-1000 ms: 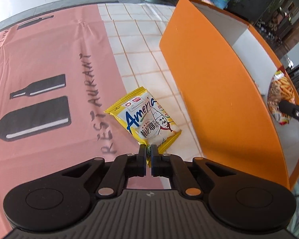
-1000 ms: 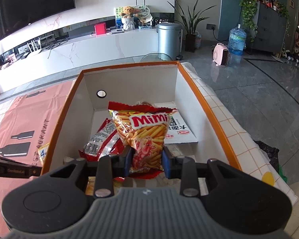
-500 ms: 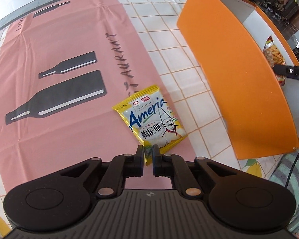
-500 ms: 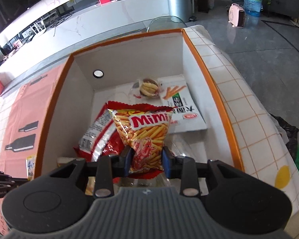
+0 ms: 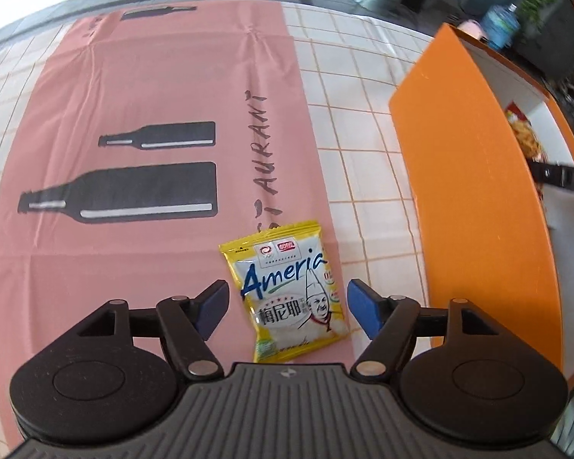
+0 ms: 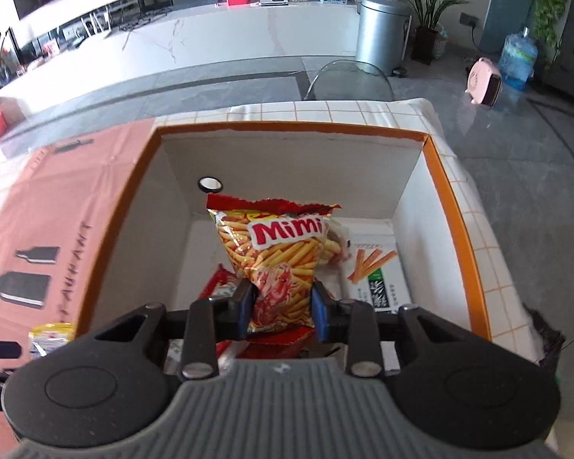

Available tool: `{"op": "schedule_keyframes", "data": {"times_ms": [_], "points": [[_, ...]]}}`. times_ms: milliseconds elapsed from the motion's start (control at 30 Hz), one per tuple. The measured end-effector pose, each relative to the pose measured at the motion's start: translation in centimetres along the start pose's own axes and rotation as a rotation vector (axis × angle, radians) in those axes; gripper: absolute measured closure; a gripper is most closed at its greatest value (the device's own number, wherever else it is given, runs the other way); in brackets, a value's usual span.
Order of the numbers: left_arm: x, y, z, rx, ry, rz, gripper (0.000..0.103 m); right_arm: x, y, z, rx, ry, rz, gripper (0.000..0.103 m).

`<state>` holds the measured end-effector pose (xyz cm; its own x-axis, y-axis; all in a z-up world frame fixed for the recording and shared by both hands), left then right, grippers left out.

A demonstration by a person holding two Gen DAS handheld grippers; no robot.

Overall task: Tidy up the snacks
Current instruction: 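Release the chip bag into the box while the left gripper grasps the yellow cracker pack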

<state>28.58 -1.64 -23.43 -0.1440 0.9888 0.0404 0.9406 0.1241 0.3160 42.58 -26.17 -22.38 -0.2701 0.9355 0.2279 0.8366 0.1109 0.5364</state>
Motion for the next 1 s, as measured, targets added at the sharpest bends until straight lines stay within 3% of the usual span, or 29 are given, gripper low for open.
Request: {"op": "schedule_keyframes", "data": {"times_ms": [300, 500, 567, 633, 700, 800, 1000], "points": [[-1.3, -0.6, 1.4, 0.015, 0.129, -0.039, 0.018, -0.2, -0.4, 0.5, -0.007, 0.022, -0.016, 0.067], [-1.9, -1.2, 1.6, -0.016, 0.194, 0.026, 0.014, 0.0, -0.7, -0.5, -0.025, 0.010, -0.027, 0.055], [-1.7, -1.3, 1.4, -0.029, 0.197, 0.033, 0.019, 0.2, -0.8, -1.0, -0.035, 0.001, -0.040, 0.051], [-1.5, -1.4, 1.2, -0.039, 0.198, 0.035, 0.035, 0.3, -1.0, -1.6, -0.045, -0.011, -0.049, 0.049], [-1.2, -1.4, 1.0, -0.042, 0.192, 0.037, 0.039, 0.5, -1.3, -2.2, -0.051, -0.017, -0.054, 0.045], [-1.0, -1.4, 1.0, -0.049, 0.171, 0.036, 0.041, 0.7, -1.8, -3.1, -0.068, -0.026, -0.040, 0.035], [-0.7, -1.3, -0.1, -0.075, 0.119, 0.019, 0.042, 1.2, -2.9, -5.5, -0.130, -0.070, -0.025, 0.027]]}}
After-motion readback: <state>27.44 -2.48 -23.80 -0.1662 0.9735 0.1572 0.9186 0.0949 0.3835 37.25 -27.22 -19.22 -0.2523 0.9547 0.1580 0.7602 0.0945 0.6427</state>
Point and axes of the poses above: each gripper's, at about its wrist camera, not at the fingertips, and z roughly the way its jaws point, x to its left, y to its top, the point moved 9 cm from there along z, roughly the way its jaws point, and after that the axes turned 15 degrees about y, right-handed, at the moved point
